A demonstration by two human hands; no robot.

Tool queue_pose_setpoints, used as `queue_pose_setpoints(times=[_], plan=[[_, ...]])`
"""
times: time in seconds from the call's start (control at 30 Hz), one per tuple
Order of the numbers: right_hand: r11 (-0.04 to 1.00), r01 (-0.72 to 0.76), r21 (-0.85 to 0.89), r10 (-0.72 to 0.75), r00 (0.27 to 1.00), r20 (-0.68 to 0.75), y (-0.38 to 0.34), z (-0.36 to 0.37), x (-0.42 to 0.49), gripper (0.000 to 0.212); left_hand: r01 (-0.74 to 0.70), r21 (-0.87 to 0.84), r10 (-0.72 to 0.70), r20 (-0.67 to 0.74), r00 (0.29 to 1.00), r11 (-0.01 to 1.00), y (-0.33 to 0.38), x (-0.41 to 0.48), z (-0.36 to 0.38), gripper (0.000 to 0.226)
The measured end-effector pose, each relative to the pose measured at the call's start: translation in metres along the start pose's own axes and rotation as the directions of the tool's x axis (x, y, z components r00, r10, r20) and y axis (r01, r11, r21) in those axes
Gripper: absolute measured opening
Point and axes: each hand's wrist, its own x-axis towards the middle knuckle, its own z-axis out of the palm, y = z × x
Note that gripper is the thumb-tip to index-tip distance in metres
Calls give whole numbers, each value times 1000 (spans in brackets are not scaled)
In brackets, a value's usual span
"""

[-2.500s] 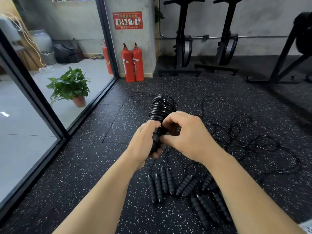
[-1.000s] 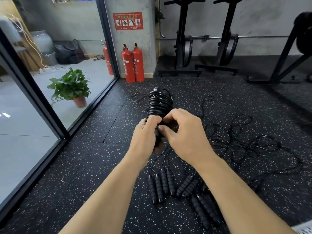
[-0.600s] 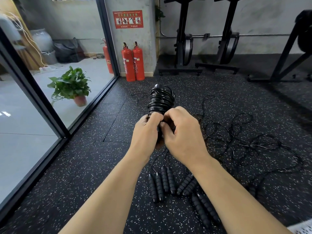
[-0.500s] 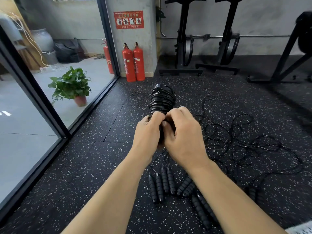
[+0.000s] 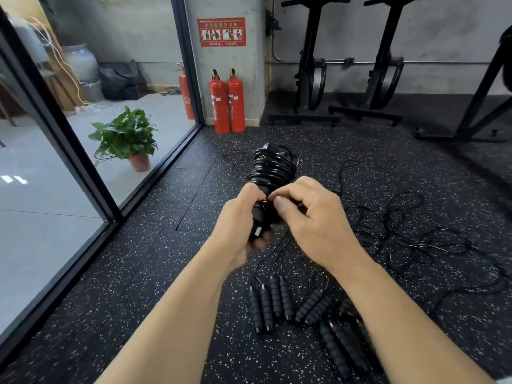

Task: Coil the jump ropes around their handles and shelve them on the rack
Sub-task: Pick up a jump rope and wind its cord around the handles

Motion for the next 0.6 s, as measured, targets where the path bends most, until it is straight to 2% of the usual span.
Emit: queue_pose_setpoints(times=[0.07,0.17,0.2,0.3,0.47,0.53,0.6], plan=[[995,-54,82,54,999,8,0,-5,2,16,23,-54,-19,71,997,998,2,0,-3,27],[983,-116,141,110,993,51,1,-10,5,16,57,-46,-51,131,990,997,2,-2,-6,28],[989,-99,107,92,994,66,1,-13,5,14,66,-21,-62,143,988,998,2,-2,-6,27],[990,40,-136,-26,994,107,1,-18,6,8,66,64,-75,154,985,996,1,-4,-4,24],[891,147,-430,-57,975,214,-1,-16,5,17,15,202,-40,121,992,979,-2,-4,-1,23],[840,169,-515,-53,971,232,-4,-15,2,21,15,239,-41,106,994,971,-3,-6,0,23],[833,174,-525,-68,974,214,-6,-16,-1,18,24,229,-46,94,994,973,-5,-6,1,25]])
